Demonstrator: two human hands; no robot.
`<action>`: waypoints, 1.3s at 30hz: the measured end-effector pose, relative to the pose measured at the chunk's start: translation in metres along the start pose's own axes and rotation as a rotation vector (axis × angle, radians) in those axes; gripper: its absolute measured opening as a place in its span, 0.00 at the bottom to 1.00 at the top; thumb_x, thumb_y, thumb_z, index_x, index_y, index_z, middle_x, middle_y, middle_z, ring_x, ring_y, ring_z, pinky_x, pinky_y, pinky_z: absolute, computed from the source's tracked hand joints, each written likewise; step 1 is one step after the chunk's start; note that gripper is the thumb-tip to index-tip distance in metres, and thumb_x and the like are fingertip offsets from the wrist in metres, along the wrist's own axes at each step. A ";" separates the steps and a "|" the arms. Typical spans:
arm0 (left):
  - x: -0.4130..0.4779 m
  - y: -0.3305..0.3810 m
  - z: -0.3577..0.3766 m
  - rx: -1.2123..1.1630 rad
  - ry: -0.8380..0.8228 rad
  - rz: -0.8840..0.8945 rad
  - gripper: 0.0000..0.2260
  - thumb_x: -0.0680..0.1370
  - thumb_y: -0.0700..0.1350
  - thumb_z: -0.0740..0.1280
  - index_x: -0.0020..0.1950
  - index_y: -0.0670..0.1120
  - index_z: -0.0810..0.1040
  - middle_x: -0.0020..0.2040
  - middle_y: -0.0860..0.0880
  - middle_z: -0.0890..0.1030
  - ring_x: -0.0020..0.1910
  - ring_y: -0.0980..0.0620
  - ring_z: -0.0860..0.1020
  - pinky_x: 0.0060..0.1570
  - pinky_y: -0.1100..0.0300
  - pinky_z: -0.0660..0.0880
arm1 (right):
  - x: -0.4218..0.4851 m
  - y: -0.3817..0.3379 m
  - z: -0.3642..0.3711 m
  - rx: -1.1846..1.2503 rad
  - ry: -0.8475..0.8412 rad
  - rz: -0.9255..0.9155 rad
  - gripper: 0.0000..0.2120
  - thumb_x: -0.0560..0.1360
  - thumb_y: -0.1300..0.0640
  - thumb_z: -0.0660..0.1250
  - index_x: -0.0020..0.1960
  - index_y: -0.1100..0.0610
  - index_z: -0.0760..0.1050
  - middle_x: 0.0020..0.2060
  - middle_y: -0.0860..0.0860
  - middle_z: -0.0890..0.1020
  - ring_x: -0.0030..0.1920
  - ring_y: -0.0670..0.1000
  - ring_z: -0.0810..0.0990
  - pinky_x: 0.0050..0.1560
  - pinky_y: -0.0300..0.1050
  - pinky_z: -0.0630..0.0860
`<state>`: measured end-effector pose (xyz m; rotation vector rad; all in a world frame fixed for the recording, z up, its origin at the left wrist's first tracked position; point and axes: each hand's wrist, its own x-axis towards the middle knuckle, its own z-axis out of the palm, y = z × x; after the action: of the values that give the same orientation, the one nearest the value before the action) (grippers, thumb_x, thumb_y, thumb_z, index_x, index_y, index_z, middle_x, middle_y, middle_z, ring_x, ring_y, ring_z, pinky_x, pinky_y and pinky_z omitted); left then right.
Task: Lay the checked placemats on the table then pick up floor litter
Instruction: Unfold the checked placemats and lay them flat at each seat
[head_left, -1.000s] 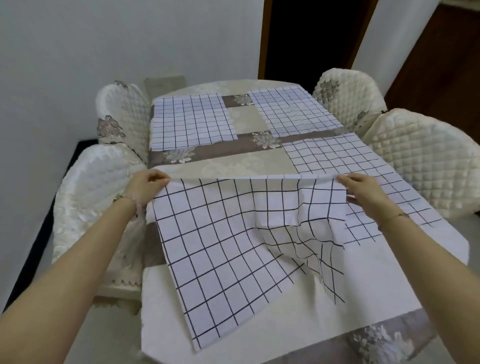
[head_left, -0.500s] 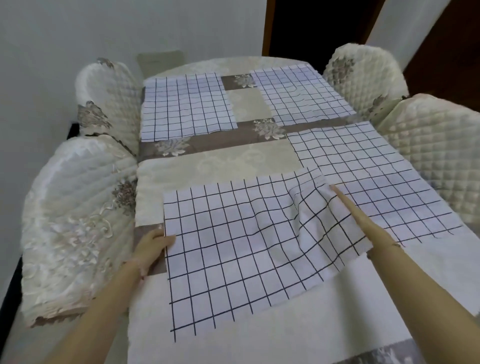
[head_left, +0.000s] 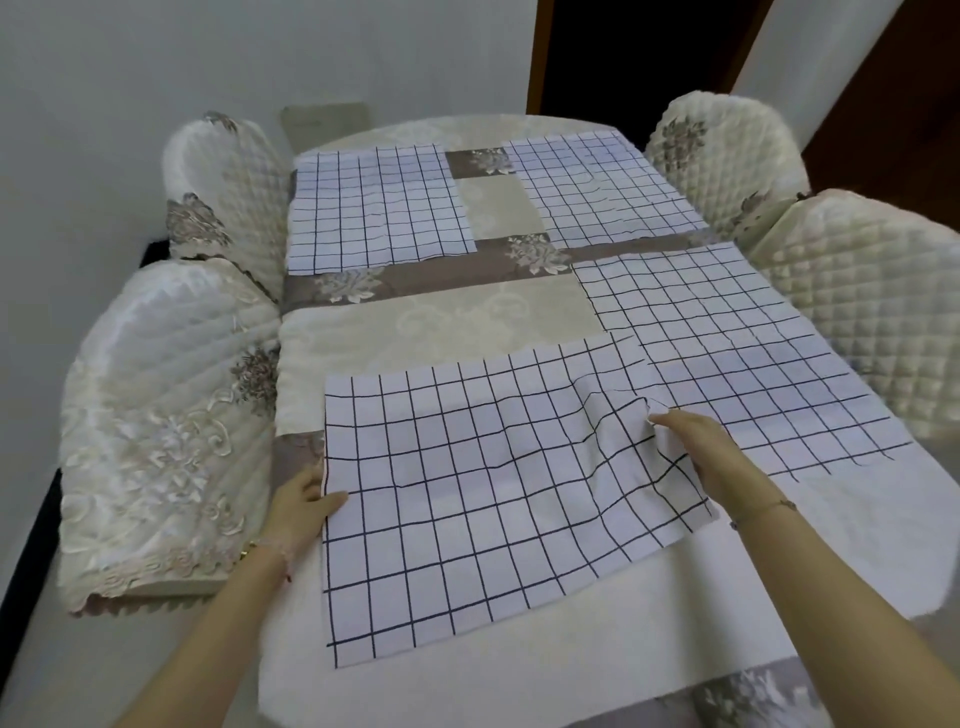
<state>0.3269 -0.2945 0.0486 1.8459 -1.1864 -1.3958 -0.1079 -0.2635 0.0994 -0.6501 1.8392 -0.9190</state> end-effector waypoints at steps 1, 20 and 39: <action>-0.005 0.001 -0.003 0.001 0.010 0.016 0.08 0.75 0.33 0.66 0.54 0.37 0.75 0.46 0.40 0.79 0.40 0.46 0.76 0.37 0.62 0.73 | -0.002 0.002 -0.002 0.000 0.021 -0.002 0.22 0.75 0.54 0.66 0.66 0.61 0.72 0.64 0.52 0.73 0.68 0.54 0.68 0.58 0.43 0.64; -0.163 -0.020 -0.095 -0.370 0.337 0.158 0.05 0.77 0.39 0.64 0.45 0.46 0.79 0.38 0.52 0.83 0.38 0.55 0.80 0.42 0.59 0.76 | -0.113 0.018 0.048 0.003 -0.022 -0.217 0.13 0.76 0.57 0.65 0.33 0.55 0.70 0.31 0.50 0.73 0.33 0.51 0.71 0.33 0.42 0.64; -0.343 -0.280 -0.366 -0.474 0.933 -0.121 0.08 0.77 0.46 0.64 0.41 0.44 0.76 0.43 0.43 0.79 0.42 0.45 0.76 0.42 0.53 0.73 | -0.332 0.083 0.381 -0.215 -0.534 -0.235 0.11 0.75 0.54 0.66 0.44 0.62 0.80 0.41 0.57 0.84 0.42 0.55 0.81 0.38 0.47 0.76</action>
<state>0.7362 0.1059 0.0994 1.8601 -0.2471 -0.6091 0.3716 -0.0845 0.0983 -1.1434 1.4050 -0.6158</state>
